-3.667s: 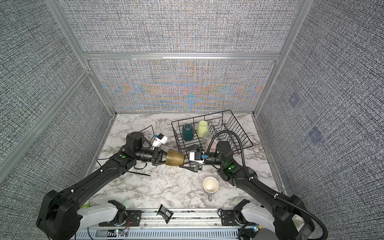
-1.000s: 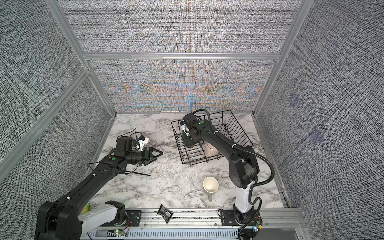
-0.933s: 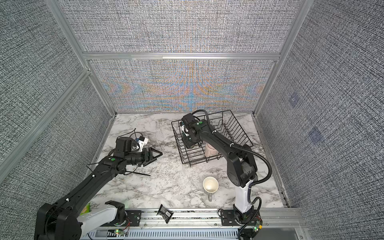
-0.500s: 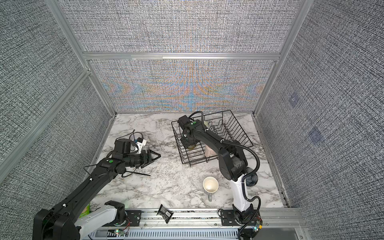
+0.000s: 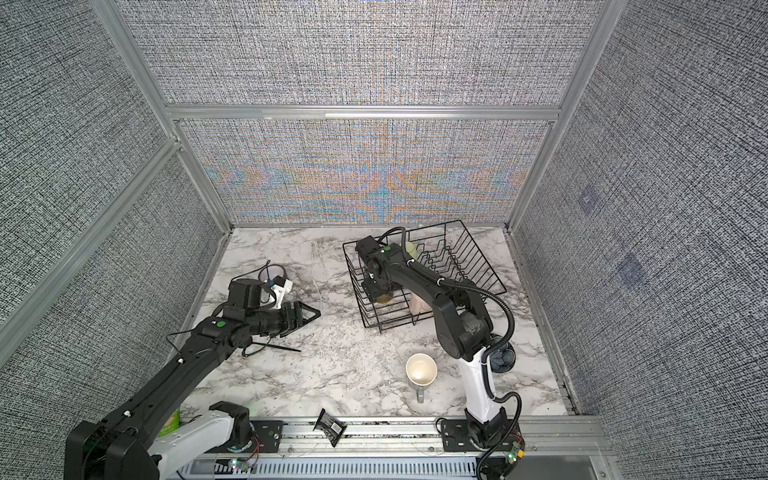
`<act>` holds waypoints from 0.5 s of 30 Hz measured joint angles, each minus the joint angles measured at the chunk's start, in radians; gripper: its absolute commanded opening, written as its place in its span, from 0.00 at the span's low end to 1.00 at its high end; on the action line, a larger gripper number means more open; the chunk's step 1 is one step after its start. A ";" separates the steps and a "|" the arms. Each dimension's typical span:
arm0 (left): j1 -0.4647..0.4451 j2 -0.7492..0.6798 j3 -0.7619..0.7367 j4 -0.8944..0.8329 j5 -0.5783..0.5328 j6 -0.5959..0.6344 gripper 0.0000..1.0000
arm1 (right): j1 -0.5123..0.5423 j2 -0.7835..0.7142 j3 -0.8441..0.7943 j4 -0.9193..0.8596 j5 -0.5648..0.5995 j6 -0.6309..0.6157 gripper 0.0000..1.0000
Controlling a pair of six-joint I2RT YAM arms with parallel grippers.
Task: Load the cups into the dish rack
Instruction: 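Lower the amber glass into the rack beside the dark green mug with the right gripper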
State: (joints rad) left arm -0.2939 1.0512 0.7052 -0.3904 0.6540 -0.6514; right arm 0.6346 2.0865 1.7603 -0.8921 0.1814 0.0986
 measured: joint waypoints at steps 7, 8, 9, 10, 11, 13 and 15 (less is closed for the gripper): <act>0.000 -0.014 -0.004 0.001 0.001 -0.002 0.69 | 0.001 -0.055 -0.016 0.022 -0.005 0.000 0.77; -0.001 -0.021 -0.004 0.001 0.000 -0.002 0.69 | 0.001 -0.068 -0.021 0.026 -0.006 0.000 0.77; -0.002 -0.037 -0.006 0.006 0.001 -0.003 0.69 | 0.002 -0.086 -0.030 0.033 -0.007 0.000 0.78; -0.003 -0.059 -0.013 0.023 0.003 -0.004 0.70 | 0.002 -0.114 -0.048 0.042 -0.006 0.000 0.78; -0.005 -0.084 -0.022 0.047 0.007 -0.004 0.70 | 0.003 -0.143 -0.068 0.053 -0.005 0.003 0.78; -0.016 -0.129 -0.029 0.090 0.014 -0.004 0.70 | 0.006 -0.236 -0.138 0.098 -0.008 0.003 0.78; -0.031 -0.152 -0.016 0.107 0.019 0.002 0.70 | 0.007 -0.327 -0.199 0.145 -0.007 0.003 0.78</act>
State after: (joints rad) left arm -0.3248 0.8989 0.6888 -0.2836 0.6735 -0.6491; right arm 0.6415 1.7599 1.5616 -0.7475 0.1745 0.1013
